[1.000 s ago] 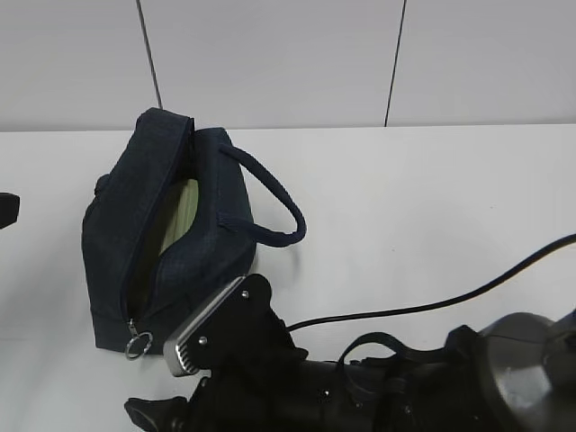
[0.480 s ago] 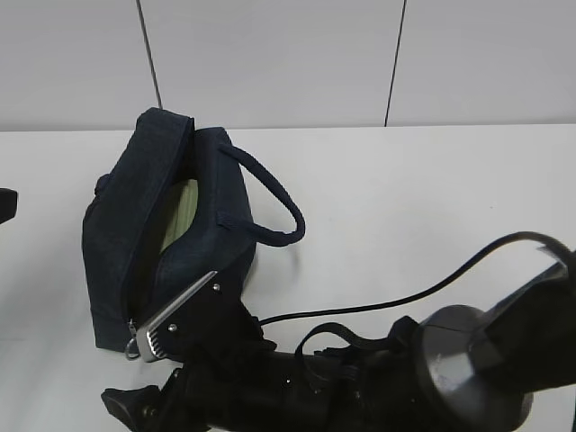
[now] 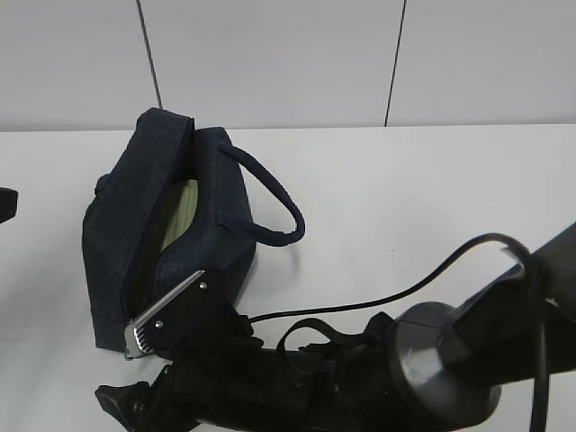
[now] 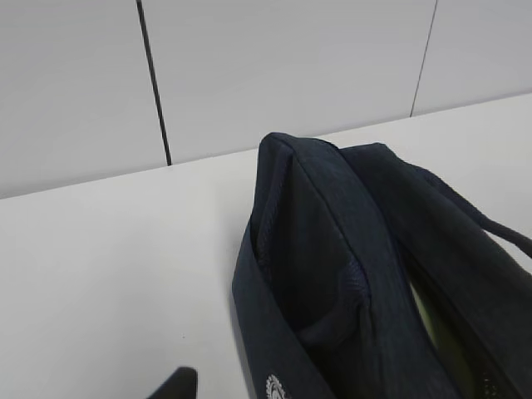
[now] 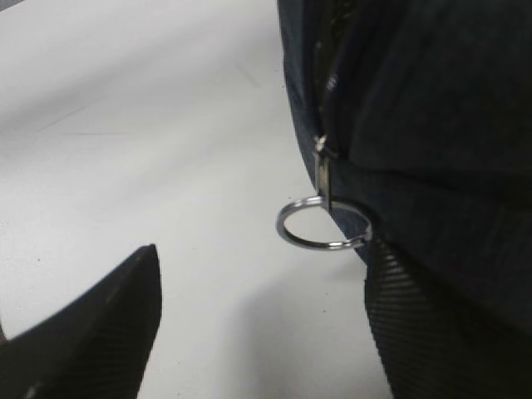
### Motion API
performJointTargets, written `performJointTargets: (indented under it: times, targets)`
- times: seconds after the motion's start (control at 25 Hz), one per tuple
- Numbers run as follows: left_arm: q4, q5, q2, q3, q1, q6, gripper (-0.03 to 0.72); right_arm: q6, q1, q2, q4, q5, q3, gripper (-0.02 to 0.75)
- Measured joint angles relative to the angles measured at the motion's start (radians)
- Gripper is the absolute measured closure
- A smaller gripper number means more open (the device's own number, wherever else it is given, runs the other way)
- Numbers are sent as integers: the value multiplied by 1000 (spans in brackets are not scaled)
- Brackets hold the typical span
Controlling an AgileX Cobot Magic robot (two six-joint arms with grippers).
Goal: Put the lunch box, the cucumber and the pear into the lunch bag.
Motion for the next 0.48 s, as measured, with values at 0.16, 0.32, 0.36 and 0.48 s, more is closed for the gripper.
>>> performJointTargets:
  times: [0.16, 0.32, 0.36, 0.48]
  targets:
    - [-1, 0, 0, 0, 0, 0, 346, 2, 0, 0, 0, 1, -13, 148]
    - [-1, 0, 0, 0, 0, 0, 346, 2, 0, 2, 0, 9, -15, 148]
    - [-1, 0, 0, 0, 0, 0, 346, 2, 0, 2, 0, 15, -15, 148]
    - [-1, 0, -1, 0, 0, 0, 346, 2, 0, 2, 0, 32, -15, 148]
